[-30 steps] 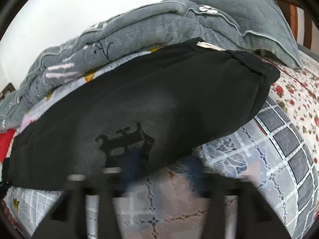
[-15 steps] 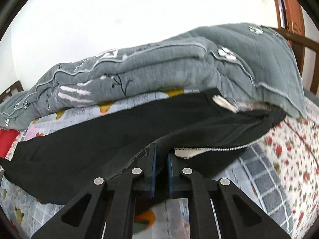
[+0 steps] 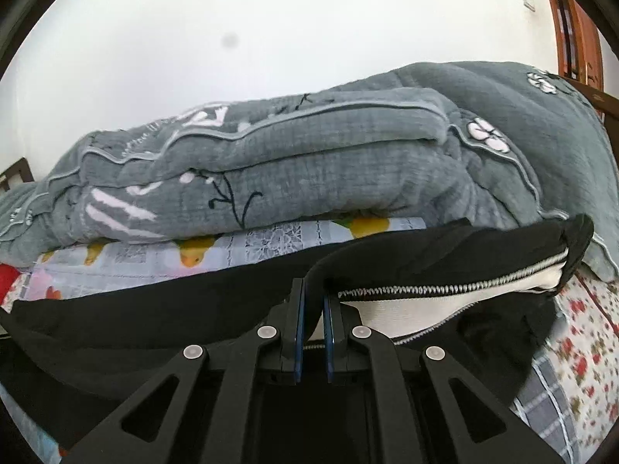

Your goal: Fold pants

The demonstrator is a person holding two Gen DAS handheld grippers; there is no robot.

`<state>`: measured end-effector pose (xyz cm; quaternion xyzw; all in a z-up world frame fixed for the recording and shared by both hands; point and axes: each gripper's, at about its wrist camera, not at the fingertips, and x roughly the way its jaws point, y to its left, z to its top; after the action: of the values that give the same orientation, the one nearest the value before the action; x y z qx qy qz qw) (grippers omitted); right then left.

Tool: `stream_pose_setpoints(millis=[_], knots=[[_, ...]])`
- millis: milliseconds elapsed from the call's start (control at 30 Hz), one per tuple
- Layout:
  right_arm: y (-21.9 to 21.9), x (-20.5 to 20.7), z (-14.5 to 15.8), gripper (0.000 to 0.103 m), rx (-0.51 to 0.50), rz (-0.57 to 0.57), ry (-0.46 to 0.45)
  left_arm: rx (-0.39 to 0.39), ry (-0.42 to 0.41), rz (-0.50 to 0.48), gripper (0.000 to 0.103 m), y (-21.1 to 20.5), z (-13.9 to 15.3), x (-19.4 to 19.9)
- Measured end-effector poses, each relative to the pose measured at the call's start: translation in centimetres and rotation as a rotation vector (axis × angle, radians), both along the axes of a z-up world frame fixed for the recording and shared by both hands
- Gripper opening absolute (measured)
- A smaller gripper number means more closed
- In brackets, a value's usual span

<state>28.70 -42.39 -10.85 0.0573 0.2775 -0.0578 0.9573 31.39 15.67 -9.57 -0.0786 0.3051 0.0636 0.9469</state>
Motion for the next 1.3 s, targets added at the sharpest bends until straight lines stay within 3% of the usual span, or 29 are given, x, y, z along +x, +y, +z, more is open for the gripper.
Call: stream_pose_setpoints(millis=[133, 200, 267, 400, 533, 633, 833, 933, 1067, 1300], knots=[[0.8, 2.3, -0.8, 0.015, -0.032, -0.012, 0.015, 0.017, 0.026, 0.016, 0.011, -0.6, -1.3, 1.7], [1.3, 2.2, -0.7, 0.035, -0.059, -0.008, 0.007, 0.018, 0.057, 0.042, 0.022, -0.6, -1.8, 2.0], [1.8, 1.1, -0.4, 0.044, -0.102, 0.000, -0.013, 0.012, 0.064, 0.056, 0.043, -0.5, -1.8, 1.8], [1.9, -1.4, -0.6, 0.044, -0.116, 0.016, 0.001, -0.009, 0.058, 0.058, 0.043, -0.4, -1.3, 0.1], [0.8, -4.7, -1.3, 0.044, -0.097, 0.009, 0.028, -0.011, 0.063, 0.061, 0.053, -0.5, -0.7, -2.1], [-0.6, -7.6, -2.2, 0.051, -0.059, 0.000, 0.053, -0.018, 0.069, 0.054, 0.055, -0.7, -0.7, -4.4], [-4.0, -12.6, -4.4, 0.054, 0.013, -0.035, 0.124, -0.067, 0.130, 0.011, 0.062, -1.4, -2.6, -9.1], [-5.4, -14.0, -5.7, 0.054, 0.067, -0.035, 0.165, -0.130, 0.186, -0.006, 0.062, -1.3, -4.3, -11.1], [-6.6, -14.6, -7.5, 0.054, 0.127, -0.031, 0.205, -0.288, 0.247, -0.020, 0.062, -0.6, -6.9, -12.9], [-6.6, -12.6, -8.1, 0.057, 0.178, -0.025, 0.231, -0.360, 0.232, -0.007, 0.062, 0.3, -7.8, -12.7]])
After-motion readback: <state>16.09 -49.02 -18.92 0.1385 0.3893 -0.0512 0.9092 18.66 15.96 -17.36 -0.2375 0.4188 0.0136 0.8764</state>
